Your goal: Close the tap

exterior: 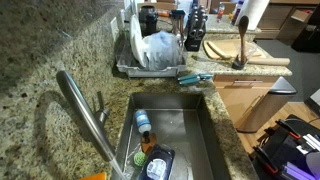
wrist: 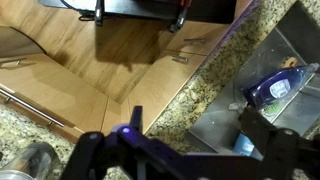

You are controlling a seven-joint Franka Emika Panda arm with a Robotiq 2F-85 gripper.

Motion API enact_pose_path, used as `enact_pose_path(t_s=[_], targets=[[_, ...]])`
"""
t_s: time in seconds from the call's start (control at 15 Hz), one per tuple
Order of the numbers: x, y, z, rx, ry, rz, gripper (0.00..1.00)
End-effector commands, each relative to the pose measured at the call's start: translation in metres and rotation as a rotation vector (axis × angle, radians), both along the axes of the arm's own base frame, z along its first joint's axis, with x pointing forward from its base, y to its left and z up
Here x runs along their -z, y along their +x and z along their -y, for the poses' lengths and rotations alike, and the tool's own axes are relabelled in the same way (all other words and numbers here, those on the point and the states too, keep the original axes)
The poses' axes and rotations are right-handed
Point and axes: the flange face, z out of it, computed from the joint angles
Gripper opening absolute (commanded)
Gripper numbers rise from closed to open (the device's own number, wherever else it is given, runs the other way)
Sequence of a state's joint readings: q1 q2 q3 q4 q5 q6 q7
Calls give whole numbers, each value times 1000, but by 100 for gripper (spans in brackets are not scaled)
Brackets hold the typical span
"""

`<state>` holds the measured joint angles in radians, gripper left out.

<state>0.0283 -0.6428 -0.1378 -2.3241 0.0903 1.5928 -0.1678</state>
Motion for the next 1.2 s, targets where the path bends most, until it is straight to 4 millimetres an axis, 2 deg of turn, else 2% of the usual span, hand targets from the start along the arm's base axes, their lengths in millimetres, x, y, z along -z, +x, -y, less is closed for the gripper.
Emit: enact_pose_path(t_s=[0.0,0.13,0.2,0.27,0.33,0.53,0.8,1.0,1.13], targets=[[-1,0,0,0,0,-1,100],[-1,0,0,0,0,-1,100],[34,28,-6,26,-6,-79,100],[62,37,-17,36,-24,-153,100],[76,33,-31,18,-55,-186,100],[132,41,-89,-134,-108,-302,100],[192,57,-194,-349,-206,-187,100],[213,83,-268,-318,-206,20,100],[227,95,-293,-276,-187,157,100]])
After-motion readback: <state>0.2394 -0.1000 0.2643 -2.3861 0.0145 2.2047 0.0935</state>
